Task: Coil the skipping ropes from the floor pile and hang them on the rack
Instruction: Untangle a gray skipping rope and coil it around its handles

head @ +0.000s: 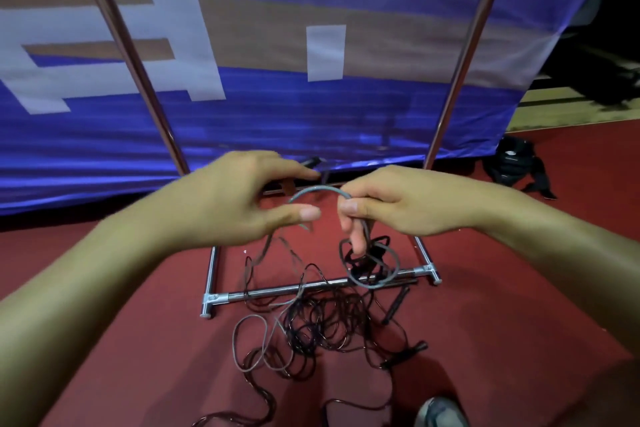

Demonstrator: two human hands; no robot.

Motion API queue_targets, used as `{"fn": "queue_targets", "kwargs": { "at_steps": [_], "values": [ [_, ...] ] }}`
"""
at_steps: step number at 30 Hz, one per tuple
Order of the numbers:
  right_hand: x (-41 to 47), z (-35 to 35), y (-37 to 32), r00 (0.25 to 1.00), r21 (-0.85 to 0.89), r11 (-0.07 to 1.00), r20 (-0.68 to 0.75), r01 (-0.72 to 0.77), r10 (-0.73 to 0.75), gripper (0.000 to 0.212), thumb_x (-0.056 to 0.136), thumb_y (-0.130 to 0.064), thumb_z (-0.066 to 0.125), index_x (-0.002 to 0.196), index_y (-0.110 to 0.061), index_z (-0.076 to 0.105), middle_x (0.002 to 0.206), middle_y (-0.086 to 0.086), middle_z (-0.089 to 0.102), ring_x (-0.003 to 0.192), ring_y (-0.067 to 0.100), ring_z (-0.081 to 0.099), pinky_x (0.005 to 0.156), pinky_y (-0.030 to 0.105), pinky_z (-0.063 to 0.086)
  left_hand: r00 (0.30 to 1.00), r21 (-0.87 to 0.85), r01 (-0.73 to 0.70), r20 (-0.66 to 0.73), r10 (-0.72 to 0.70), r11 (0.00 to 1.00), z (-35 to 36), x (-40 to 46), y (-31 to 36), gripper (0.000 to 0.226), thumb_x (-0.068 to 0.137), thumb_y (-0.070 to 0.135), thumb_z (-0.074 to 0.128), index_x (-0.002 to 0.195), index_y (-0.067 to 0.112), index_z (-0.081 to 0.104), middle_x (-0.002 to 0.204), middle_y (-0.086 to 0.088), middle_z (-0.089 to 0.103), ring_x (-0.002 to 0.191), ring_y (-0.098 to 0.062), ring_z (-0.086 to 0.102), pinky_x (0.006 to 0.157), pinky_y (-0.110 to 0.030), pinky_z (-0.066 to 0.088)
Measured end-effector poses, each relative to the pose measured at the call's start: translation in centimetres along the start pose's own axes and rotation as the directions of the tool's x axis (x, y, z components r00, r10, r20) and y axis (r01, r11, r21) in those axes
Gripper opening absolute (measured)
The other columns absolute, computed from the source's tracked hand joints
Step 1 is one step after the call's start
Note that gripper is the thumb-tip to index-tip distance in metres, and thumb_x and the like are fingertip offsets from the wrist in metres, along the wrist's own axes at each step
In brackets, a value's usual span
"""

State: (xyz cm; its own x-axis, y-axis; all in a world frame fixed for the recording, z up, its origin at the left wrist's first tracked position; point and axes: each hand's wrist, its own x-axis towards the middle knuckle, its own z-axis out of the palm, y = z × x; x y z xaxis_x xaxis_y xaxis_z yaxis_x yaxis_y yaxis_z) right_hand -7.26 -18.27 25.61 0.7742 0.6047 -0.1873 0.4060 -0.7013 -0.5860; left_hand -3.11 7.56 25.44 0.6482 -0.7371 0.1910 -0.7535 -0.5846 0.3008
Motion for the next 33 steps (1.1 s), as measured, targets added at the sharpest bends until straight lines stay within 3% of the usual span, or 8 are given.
{"fn": "queue_targets", "kwargs": {
  "at_steps": [3, 5, 11, 16, 20, 25, 29, 33],
  "values": [
    [0.3, 0.0, -0.9, 1.0, -0.004, 1.0, -0.018, -0.004, 0.004, 0.028, 0.111, -0.03, 0.043, 0.098, -0.02, 0.066, 0.08, -0.014, 0.077, 0.088, 0.003, 0.07, 0.09, 0.034, 0.05, 0.999, 0.003, -0.012, 0.034, 0.012, 1.0, 1.4, 1.1, 1.5, 0.049, 0.092, 0.073, 0.035, 0.115, 0.042, 0.066, 0.094, 0.02, 0.061, 0.092, -0.002, 0.06, 0.077, -0.037, 0.056],
    [0.3, -0.2, -0.9, 0.999, 0.015, 1.0, -0.037, -0.015, 0.015, 0.028, 0.109, -0.035, 0.047, 0.093, -0.024, 0.067, 0.079, -0.013, 0.076, 0.085, 0.009, 0.071, 0.088, 0.04, 0.052, 1.0, 0.023, 0.005, 0.017, -0.006, 1.0, 0.9, 1.3, 1.3, 0.046, 0.094, 0.069, 0.031, 0.097, 0.037, 0.065, 0.092, 0.017, 0.06, 0.088, -0.004, 0.059, 0.072, -0.046, 0.055],
    [1.5, 1.6, 3.5, 0.985, -0.194, 0.974, 0.104, -0.116, 0.138, 0.027, 0.104, -0.044, 0.052, 0.089, -0.032, 0.072, 0.096, -0.012, 0.073, 0.089, 0.007, 0.068, 0.092, 0.04, 0.053, 0.997, -0.116, -0.069, -0.032, 0.066, 0.991, -0.5, 0.4, -0.2, 0.043, 0.098, 0.062, 0.037, 0.081, 0.035, 0.066, 0.081, 0.012, 0.064, 0.077, -0.009, 0.064, 0.07, -0.019, 0.045],
    [0.9, 1.2, 4.4, 0.998, -0.026, 0.998, -0.004, -0.063, 0.062, 0.028, 0.108, -0.023, 0.049, 0.088, -0.025, 0.068, 0.108, -0.012, 0.076, 0.102, -0.001, 0.068, 0.092, 0.02, 0.051, 0.987, -0.088, 0.118, 0.121, -0.107, 0.989, -0.7, -0.7, -1.8, 0.045, 0.084, 0.075, 0.037, 0.075, 0.044, 0.068, 0.087, 0.024, 0.067, 0.079, -0.006, 0.065, 0.068, -0.023, 0.046],
    [0.5, 0.7, 3.7, 0.994, 0.125, 0.99, -0.09, -0.058, 0.069, 0.028, 0.109, -0.023, 0.048, 0.096, -0.018, 0.072, 0.107, -0.01, 0.076, 0.109, 0.004, 0.069, 0.089, 0.035, 0.061, 0.972, -0.075, 0.148, 0.192, -0.131, 0.986, 0.5, -0.6, -1.1, 0.055, 0.079, 0.082, 0.039, 0.083, 0.038, 0.072, 0.084, 0.018, 0.068, 0.076, -0.007, 0.065, 0.069, -0.029, 0.049],
    [0.4, 0.5, 1.8, 0.991, 0.021, 0.999, -0.132, 0.026, -0.023, 0.024, 0.11, -0.026, 0.047, 0.102, -0.019, 0.069, 0.096, -0.014, 0.077, 0.1, 0.002, 0.071, 0.096, 0.035, 0.054, 0.986, -0.127, 0.076, 0.158, -0.055, 0.989, 2.5, 1.3, 1.2, 0.048, 0.094, 0.074, 0.041, 0.086, 0.036, 0.069, 0.074, 0.002, 0.065, 0.065, -0.013, 0.059, 0.063, -0.027, 0.048],
    [0.5, 0.7, 2.3, 0.993, -0.066, 0.998, -0.116, 0.013, -0.021, 0.019, 0.106, -0.032, 0.055, 0.089, -0.026, 0.062, 0.086, -0.015, 0.076, 0.086, 0.0, 0.07, 0.084, 0.025, 0.052, 0.997, -0.12, 0.011, 0.081, -0.001, 0.993, 1.4, 1.4, 1.1, 0.045, 0.099, 0.061, 0.039, 0.076, 0.03, 0.061, 0.073, 0.004, 0.062, 0.067, -0.015, 0.059, 0.066, -0.027, 0.046],
    [0.8, 1.3, 5.8, 0.986, -0.369, 0.919, 0.033, -0.141, 0.164, 0.028, 0.102, -0.044, 0.056, 0.078, -0.03, 0.054, 0.084, -0.004, 0.069, 0.081, 0.02, 0.064, 0.083, 0.042, 0.053, 0.998, -0.073, 0.06, 0.003, -0.06, 0.995, -0.6, 0.5, -0.8, 0.054, 0.091, 0.071, 0.033, 0.075, 0.027, 0.061, 0.072, 0.005, 0.063, 0.067, -0.017, 0.062, 0.066, -0.035, 0.049]
  ]
}}
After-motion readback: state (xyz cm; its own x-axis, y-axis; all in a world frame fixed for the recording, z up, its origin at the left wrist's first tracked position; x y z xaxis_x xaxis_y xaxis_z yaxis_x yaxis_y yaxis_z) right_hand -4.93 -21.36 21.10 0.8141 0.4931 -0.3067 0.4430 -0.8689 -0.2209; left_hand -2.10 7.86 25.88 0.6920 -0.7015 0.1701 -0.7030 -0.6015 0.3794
